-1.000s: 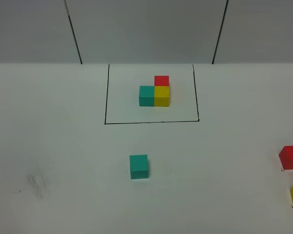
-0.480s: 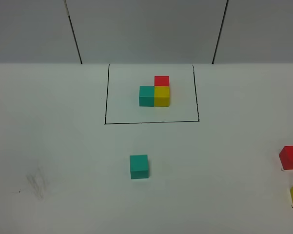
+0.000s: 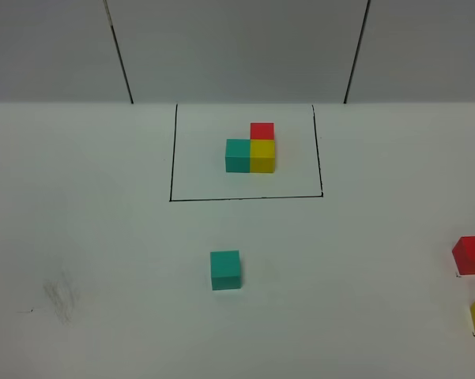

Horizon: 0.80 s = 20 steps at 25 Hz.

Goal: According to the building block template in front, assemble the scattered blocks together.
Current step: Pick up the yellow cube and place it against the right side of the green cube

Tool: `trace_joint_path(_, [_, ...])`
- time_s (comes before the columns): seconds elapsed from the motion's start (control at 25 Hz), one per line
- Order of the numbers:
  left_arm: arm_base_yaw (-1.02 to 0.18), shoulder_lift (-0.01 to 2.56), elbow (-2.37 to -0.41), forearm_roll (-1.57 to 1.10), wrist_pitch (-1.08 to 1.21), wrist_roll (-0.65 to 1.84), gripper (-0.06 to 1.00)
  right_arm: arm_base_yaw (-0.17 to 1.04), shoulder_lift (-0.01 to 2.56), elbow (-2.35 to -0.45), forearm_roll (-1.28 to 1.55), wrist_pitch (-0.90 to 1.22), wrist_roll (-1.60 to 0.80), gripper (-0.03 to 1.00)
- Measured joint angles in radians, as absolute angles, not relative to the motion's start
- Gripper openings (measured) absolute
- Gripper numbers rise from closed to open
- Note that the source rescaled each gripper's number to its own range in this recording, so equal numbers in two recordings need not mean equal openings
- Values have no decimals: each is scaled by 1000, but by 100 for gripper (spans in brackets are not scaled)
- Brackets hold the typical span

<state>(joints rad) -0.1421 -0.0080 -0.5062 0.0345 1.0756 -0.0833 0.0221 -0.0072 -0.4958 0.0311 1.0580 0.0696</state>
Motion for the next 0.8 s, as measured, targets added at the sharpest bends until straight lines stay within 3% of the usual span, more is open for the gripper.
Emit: trace_joint_path(0.8, [-142, -8, -505, 35, 1076, -84, 70, 22, -7, -496, 111, 1057, 70, 0])
